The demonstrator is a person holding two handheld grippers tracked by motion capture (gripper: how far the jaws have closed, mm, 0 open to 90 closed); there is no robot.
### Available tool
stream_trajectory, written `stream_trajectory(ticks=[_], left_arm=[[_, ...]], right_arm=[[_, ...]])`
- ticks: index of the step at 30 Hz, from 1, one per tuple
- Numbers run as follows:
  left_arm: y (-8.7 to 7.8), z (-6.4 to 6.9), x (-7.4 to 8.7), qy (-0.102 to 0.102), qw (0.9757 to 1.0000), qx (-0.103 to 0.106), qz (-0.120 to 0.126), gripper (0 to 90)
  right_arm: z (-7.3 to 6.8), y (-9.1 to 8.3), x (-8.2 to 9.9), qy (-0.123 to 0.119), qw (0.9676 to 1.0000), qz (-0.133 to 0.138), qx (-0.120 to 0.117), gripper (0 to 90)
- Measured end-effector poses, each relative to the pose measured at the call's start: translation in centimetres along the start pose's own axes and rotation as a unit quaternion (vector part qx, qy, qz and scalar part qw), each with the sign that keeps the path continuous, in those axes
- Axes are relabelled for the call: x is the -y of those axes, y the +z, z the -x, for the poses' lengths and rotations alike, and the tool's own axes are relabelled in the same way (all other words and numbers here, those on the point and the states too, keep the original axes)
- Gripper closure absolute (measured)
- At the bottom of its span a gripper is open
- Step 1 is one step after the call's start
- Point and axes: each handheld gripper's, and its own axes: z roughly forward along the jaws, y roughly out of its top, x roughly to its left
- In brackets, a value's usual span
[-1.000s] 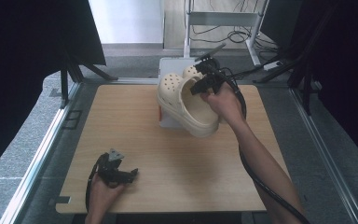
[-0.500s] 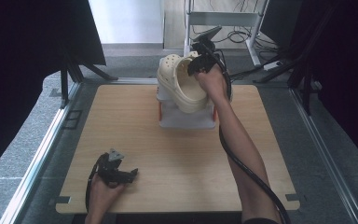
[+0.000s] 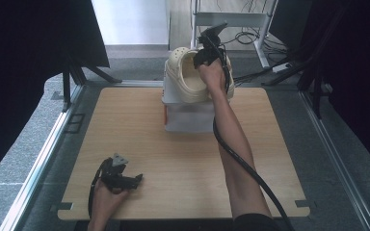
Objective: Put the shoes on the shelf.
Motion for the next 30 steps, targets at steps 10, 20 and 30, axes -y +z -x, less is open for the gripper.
stream_trajectory(ticks=[10, 20, 30], left_arm=[[0.0, 0.0, 0.0, -0.001, 1.0, 0.0, 0.001, 0.0], [0.0, 0.0, 0.0, 0.0, 1.0, -0.001, 0.001, 0.0], [0.0, 0.0, 0.0, 0.0, 1.0, 0.0, 0.001, 0.0]], right_arm=[[0.0, 4.0, -0.5, 0.021, 0.9996, 0.002, 0.016, 65.0], [-0.6, 5.2, 0.1, -0.012, 0.9997, 0.007, 0.022, 56.2], [-0.9, 3.0, 1.5, -0.129, 0.9911, 0.013, -0.027, 16.3]])
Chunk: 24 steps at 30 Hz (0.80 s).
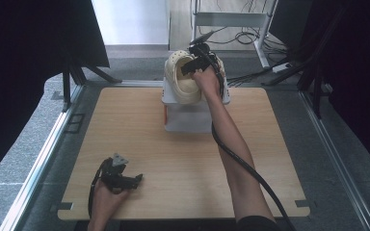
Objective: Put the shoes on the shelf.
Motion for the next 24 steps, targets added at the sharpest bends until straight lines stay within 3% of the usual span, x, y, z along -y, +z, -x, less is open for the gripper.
stream_trajectory(ticks=[3, 6, 8, 9, 12, 14, 18, 24], left_arm=[[0.0, 0.0, 0.0, 0.0, 1.0, 0.0, 0.0, 0.0], [0.0, 0.0, 0.0, 0.0, 1.0, -0.001, 0.0, 0.0], [0.0, 0.0, 0.0, 0.0, 1.0, 0.0, 0.0, 0.0], [0.0, 0.0, 0.0, 0.0, 1.0, -0.001, 0.0, 0.0], [0.0, 0.0, 0.0, 0.0, 1.0, -0.001, 0.0, 0.0], [0.0, 0.0, 0.0, 0.0, 1.0, -0.001, 0.0, 0.0], [0.0, 0.0, 0.0, 0.0, 1.0, -0.001, 0.0, 0.0], [0.0, 0.0, 0.0, 0.0, 1.0, -0.001, -0.001, 0.0]], right_arm=[[0.0, -0.7, 0.4, -0.004, 0.9999, 0.004, -0.014, 12.9], [-0.1, -2.1, 1.2, -0.038, 0.9988, 0.013, -0.028, 12.9], [-0.1, -2.4, 1.4, -0.045, 0.9983, 0.013, -0.035, 12.7], [-0.3, -3.1, 1.9, -0.064, 0.9971, 0.024, -0.033, 12.1], [-0.5, -3.7, 2.3, -0.078, 0.996, 0.028, -0.032, 9.8], [-0.8, -4.5, 3.2, -0.094, 0.9941, 0.028, -0.047, 6.9], [-1.0, -5.3, 4.3, -0.11, 0.9915, 0.022, -0.067, 1.4], [-0.7, -6.6, 5.9, -0.121, 0.9882, 0.026, -0.089, 0.0]])
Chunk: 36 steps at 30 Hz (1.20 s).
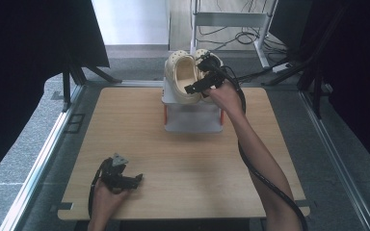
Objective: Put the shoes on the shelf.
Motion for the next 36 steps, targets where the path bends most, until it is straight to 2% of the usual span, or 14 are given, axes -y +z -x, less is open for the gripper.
stream_trajectory(ticks=[9, 12, 15, 18, 21, 26, 36], left_arm=[[0.0, 0.0, 0.0, 0.0, 1.0, 0.0, 0.0, 0.0], [0.0, 0.0, 0.0, 0.0, 1.0, 0.0, 0.0, 0.0], [0.0, 0.0, 0.0, 0.001, 1.0, 0.0, 0.0, 0.0], [0.0, 0.0, 0.0, 0.0, 1.0, -0.001, 0.001, 0.0], [0.0, 0.0, 0.0, 0.0, 1.0, -0.001, 0.001, 0.0], [0.0, 0.0, 0.0, 0.001, 1.0, -0.001, 0.001, 0.0], [0.0, 0.0, 0.0, 0.0, 1.0, 0.0, 0.001, 0.0]], right_arm=[[-0.3, -1.3, 2.4, -0.015, 0.9997, 0.004, -0.019, 0.0], [-0.5, -1.8, 3.8, -0.024, 0.9992, -0.005, -0.03, 0.0], [-0.6, -2.3, 4.8, -0.03, 0.9988, -0.001, -0.038, 0.0], [-0.8, -2.6, 5.5, -0.032, 0.9987, 0.0, -0.04, 0.0], [-1.0, -3.1, 7.0, -0.046, 0.9981, 0.001, -0.042, 0.0], [-1.1, -3.8, 8.7, -0.042, 0.998, 0.015, -0.044, 0.0], [-1.1, -4.6, 12.1, -0.041, 0.9977, 0.01, -0.054, 0.0]])
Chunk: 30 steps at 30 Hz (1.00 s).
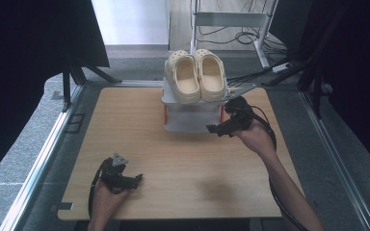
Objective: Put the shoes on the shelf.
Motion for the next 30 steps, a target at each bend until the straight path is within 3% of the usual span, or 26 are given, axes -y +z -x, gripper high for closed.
stream_trajectory(ticks=[9, 22, 30], left_arm=[[0.0, 0.0, 0.0, 0.0, 1.0, 0.0, 0.0, 0.0], [0.0, 0.0, 0.0, 0.0, 1.0, 0.0, 0.0, 0.0], [0.0, 0.0, 0.0, -0.001, 1.0, 0.0, 0.0, 0.0]], right_arm=[[-0.1, -0.7, 4.1, 0.001, 1.0, 0.005, 0.001, 0.0], [-0.3, -1.0, 8.7, 0.01, 0.9999, 0.013, 0.002, 0.0], [-0.7, 0.3, 12.1, 0.018, 0.9997, 0.015, 0.011, 0.0]])
